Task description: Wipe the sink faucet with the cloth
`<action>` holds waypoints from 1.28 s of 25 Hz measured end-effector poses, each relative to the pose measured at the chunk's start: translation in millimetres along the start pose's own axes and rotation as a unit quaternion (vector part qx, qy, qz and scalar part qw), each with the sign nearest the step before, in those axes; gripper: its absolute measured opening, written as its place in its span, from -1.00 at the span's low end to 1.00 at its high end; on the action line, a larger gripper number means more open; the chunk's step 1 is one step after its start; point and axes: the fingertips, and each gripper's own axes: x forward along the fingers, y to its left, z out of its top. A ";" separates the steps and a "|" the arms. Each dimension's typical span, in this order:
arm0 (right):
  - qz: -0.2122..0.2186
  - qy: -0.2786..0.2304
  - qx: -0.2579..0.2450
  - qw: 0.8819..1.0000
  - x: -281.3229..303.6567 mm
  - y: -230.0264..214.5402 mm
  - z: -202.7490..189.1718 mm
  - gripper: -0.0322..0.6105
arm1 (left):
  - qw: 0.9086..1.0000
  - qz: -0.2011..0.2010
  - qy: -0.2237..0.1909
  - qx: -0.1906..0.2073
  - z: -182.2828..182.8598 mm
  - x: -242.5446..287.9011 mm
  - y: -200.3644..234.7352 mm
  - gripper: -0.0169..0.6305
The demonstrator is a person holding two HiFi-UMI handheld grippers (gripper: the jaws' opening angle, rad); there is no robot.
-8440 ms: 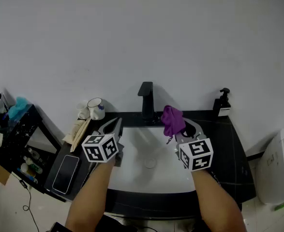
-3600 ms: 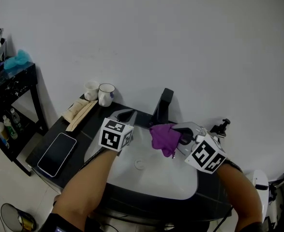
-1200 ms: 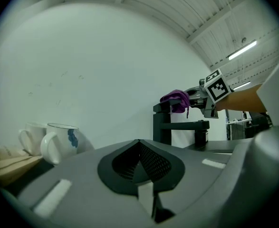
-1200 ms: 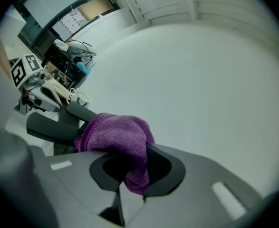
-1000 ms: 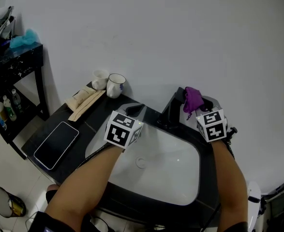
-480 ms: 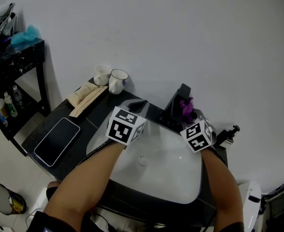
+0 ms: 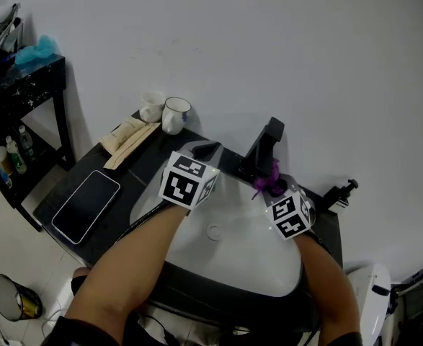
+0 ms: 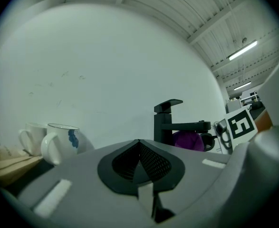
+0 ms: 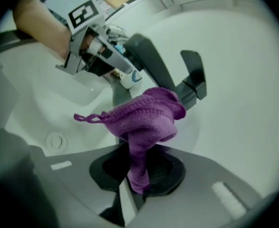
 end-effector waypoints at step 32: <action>-0.069 -0.299 0.650 0.695 -6.8 -35.4 176.4 -0.69 | 0.977 0.130 -0.170 -0.015 87.2 -98.8 63.3 -0.90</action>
